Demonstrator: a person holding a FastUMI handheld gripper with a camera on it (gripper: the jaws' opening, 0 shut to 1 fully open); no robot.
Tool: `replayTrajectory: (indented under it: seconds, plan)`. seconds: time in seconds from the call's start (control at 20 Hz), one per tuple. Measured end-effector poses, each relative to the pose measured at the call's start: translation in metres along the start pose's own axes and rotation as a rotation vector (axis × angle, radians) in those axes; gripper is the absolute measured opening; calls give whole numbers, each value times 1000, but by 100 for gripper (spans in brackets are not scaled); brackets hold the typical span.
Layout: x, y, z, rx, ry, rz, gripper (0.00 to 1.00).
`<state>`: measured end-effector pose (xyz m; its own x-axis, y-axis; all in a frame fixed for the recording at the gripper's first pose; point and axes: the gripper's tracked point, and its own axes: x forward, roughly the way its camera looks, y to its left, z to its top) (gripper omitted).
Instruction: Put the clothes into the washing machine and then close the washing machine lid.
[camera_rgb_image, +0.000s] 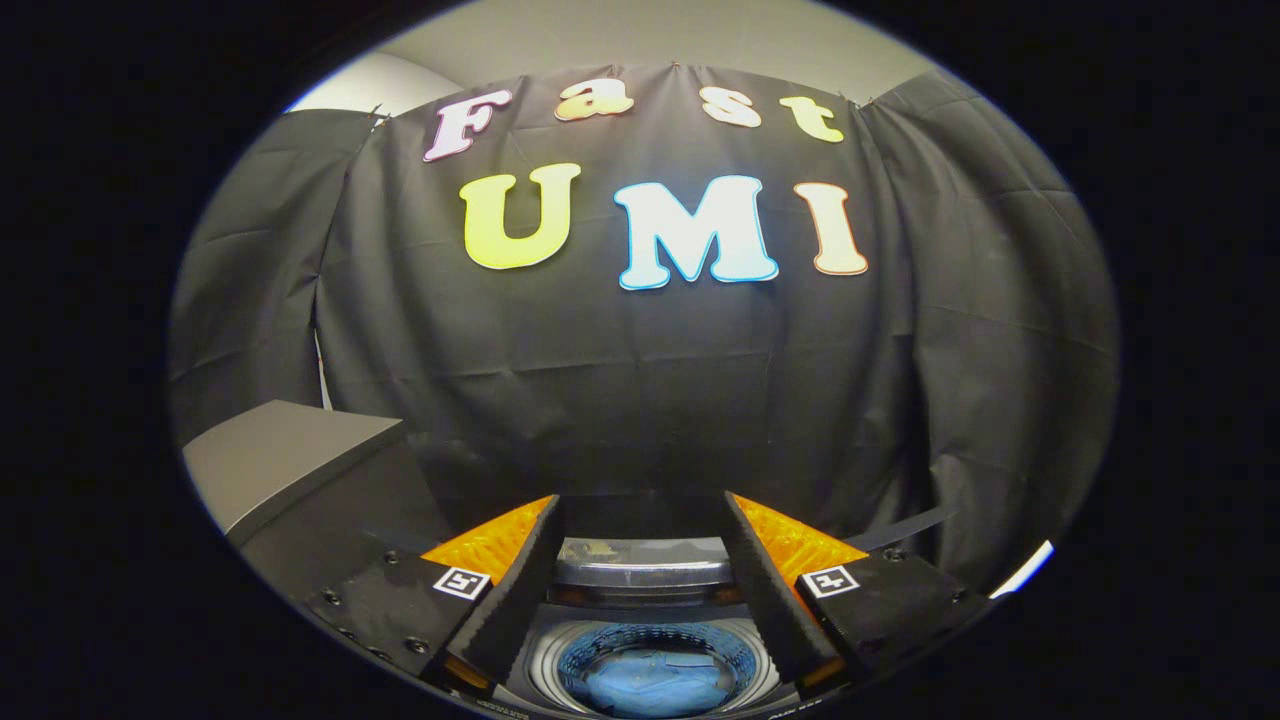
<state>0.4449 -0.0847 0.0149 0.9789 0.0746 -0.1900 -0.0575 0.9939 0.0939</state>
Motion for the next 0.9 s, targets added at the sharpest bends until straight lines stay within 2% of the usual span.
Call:
replayTrajectory:
  seconds: [0.9]
  plan:
    - [-35, 11, -49, 2, 55, -3, 97]
